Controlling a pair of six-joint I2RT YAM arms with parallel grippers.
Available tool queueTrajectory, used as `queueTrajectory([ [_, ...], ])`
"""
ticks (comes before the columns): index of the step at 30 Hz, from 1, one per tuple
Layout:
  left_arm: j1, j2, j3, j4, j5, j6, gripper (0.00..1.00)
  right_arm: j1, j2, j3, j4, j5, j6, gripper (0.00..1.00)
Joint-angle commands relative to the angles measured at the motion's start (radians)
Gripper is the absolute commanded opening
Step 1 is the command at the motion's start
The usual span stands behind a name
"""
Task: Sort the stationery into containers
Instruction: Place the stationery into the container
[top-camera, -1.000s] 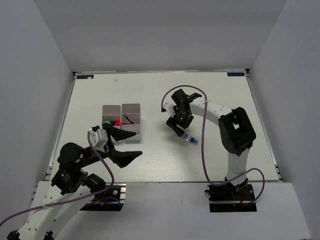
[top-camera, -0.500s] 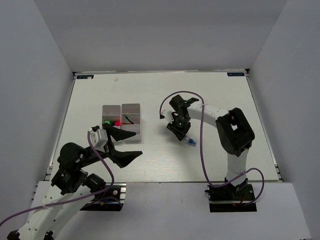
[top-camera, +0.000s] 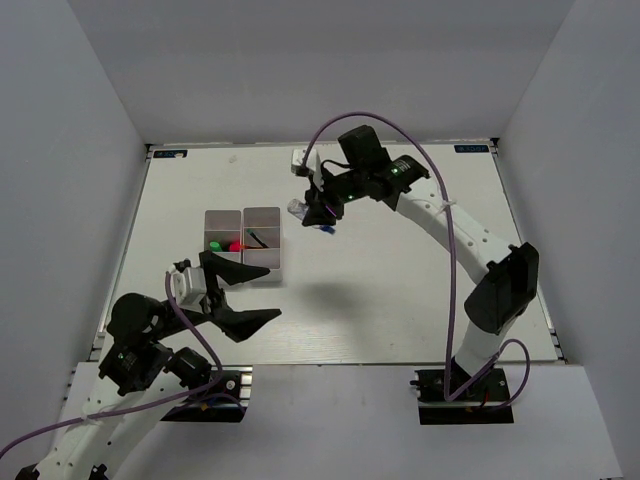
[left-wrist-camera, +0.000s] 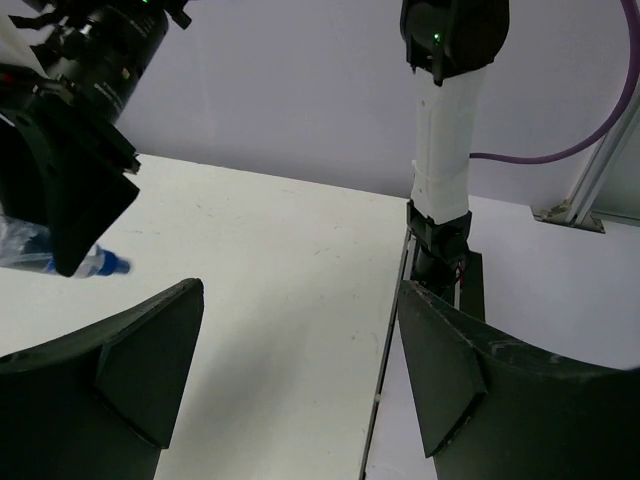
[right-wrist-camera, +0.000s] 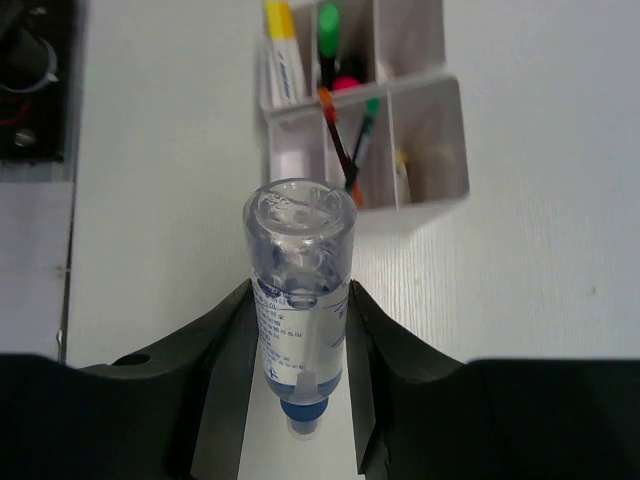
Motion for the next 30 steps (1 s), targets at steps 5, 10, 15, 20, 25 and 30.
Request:
queueTrajectory([
  [5,0.005,-0.001,0.005,0.012,0.034,0.01,0.88,0.081,0.208,0.217,0.085,-0.385,-0.022,0.0],
  [10,0.005,-0.001,0.005,0.012,0.034,0.019,0.88,0.136,0.336,0.315,0.133,-0.426,-0.015,0.0],
  [15,0.005,-0.001,0.005,0.012,0.034,0.019,0.88,0.176,0.409,0.363,0.13,-0.418,-0.051,0.0],
  [20,0.005,-0.001,0.005,0.012,0.034,0.019,0.88,0.18,0.458,0.361,0.119,-0.436,-0.16,0.0],
  [25,0.005,-0.001,0.005,0.012,0.025,0.019,0.88,0.18,0.505,0.376,0.089,-0.452,-0.264,0.03],
  [30,0.005,-0.001,0.005,0.012,0.025,0.019,0.88,0.176,0.542,0.381,0.087,-0.435,-0.32,0.04],
])
